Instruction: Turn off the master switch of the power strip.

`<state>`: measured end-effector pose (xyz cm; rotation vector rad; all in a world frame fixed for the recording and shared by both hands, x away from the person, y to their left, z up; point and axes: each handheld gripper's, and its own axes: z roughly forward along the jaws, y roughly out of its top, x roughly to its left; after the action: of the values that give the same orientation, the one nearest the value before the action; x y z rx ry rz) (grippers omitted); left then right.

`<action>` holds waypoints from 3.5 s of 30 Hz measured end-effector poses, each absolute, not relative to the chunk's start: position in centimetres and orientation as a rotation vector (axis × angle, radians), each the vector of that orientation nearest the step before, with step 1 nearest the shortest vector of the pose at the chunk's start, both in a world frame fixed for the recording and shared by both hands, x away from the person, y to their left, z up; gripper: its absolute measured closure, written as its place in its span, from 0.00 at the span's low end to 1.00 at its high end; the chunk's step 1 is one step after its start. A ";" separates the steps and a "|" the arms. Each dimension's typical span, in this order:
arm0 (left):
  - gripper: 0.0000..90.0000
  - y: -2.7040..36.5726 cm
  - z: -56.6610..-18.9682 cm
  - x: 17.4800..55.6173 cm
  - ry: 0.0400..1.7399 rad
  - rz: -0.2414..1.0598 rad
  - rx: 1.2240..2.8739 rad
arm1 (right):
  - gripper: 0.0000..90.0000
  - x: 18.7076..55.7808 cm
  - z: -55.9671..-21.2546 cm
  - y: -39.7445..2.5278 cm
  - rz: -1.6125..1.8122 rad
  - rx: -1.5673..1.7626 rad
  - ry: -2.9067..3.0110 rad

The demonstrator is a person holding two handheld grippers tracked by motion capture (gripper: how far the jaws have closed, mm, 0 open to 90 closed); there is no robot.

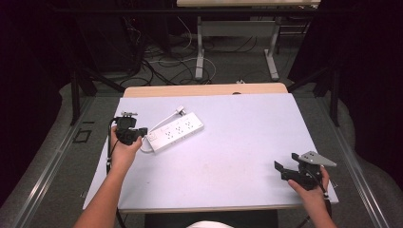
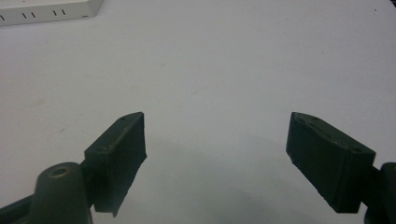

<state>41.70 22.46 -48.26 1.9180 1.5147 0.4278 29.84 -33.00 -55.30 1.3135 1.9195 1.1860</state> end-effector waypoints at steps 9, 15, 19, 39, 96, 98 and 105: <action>1.00 22.1 -49.1 42.6 1.575 0.422 1.932 | 0.22 29.9 -55.5 -33.1 1.185 1.320 1.928; 1.00 21.8 -49.5 43.1 1.579 0.422 1.933 | 0.22 29.9 -55.4 -33.1 1.188 1.325 1.928; 1.00 21.6 -49.9 43.4 1.592 0.408 1.937 | 0.22 30.0 -55.6 -33.0 1.200 1.315 1.926; 1.00 20.7 -51.6 44.7 1.636 0.391 1.949 | 0.22 30.0 -55.7 -33.0 1.207 1.334 1.937; 0.99 20.7 -52.2 44.9 1.660 0.424 1.931 | 0.22 30.0 -55.7 -33.0 1.213 1.332 1.936; 0.98 20.7 -52.2 44.9 1.662 0.425 1.931 | 0.22 30.0 -55.6 -33.0 1.202 1.322 1.942; 0.95 20.8 -52.1 44.9 1.662 0.416 1.932 | 0.22 30.1 -55.7 -33.1 1.209 1.311 1.939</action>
<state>44.92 20.76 -52.12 1.9325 1.6620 0.4163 30.10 -33.05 -55.71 1.3110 1.9392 1.2087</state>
